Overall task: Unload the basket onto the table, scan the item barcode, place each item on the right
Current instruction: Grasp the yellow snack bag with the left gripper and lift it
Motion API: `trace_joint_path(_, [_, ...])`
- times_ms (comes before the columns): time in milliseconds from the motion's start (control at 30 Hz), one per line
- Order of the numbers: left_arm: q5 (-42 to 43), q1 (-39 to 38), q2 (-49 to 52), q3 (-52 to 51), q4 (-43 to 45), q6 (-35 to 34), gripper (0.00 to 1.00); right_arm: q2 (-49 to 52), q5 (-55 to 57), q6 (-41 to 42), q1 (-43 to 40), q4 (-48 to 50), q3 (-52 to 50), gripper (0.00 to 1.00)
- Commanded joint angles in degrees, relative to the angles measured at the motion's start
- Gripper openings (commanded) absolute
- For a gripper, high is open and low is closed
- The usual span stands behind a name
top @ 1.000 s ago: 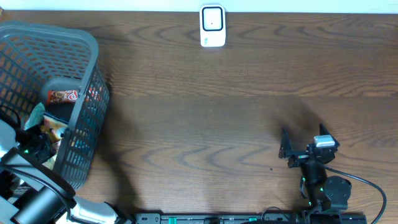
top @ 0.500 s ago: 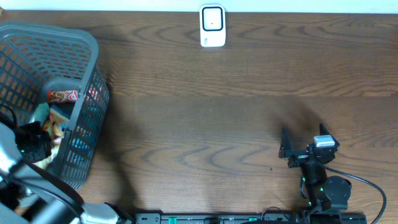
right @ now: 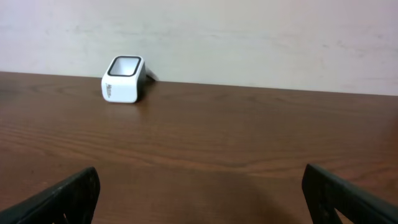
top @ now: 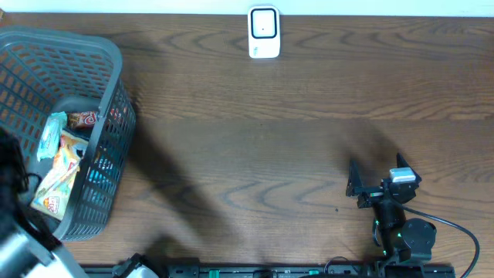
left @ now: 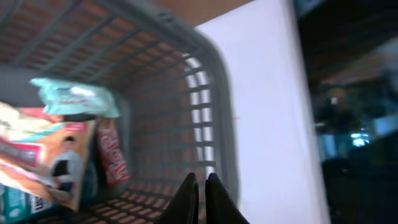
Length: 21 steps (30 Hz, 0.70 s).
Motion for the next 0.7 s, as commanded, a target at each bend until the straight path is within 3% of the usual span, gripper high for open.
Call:
trace_joint_path(0, [-1.53, -0.24, -1.03, 0.44, -1.77, 0.20, 0.08, -0.35, 0.44, 0.59, 0.90, -0.09, -0.17, 0.99])
trace_joint_path(33, [-2.89, -0.24, -0.26, 0.44, -2.71, -0.44, 0.14, -0.35, 0.44, 0.59, 0.90, -0.09, -0.17, 0.99])
trace_joint_path(100, [-6.01, -0.24, 1.84, 0.39, -4.02, -1.57, 0.45, -0.35, 0.44, 0.59, 0.90, -0.09, -0.17, 0.99])
trace_joint_path(133, [-7.67, -0.24, 3.48, 0.35, -4.70, -2.21, 0.70, -0.35, 0.44, 0.59, 0.90, -0.09, -0.17, 0.99])
trace_joint_path(167, [-8.55, -0.22, 5.16, 0.35, -5.38, -2.82, 0.81, -0.35, 0.44, 0.59, 0.90, -0.09, -0.17, 0.99])
trace_joint_path(200, [-8.87, -0.22, 7.06, 0.35, -6.10, -3.54, 0.86, -0.35, 0.44, 0.61, 0.90, -0.09, -0.17, 0.99])
trace_joint_path(233, [-8.76, -0.22, 13.75, 0.35, -9.88, -5.88, 0.95, -0.35, 0.44, 0.59, 0.90, -0.09, -0.17, 0.99])
trace_joint_path(467, [-9.40, -0.22, 31.23, -0.07, -20.11, -8.48, 0.95, -0.35, 0.44, 0.59, 0.90, -0.09, -0.17, 0.99])
trace_joint_path(667, [-9.81, -0.31, 40.79, -1.66, -15.87, -6.10, 0.95, -0.35, 0.44, 0.59, 0.90, -0.09, -0.17, 0.99])
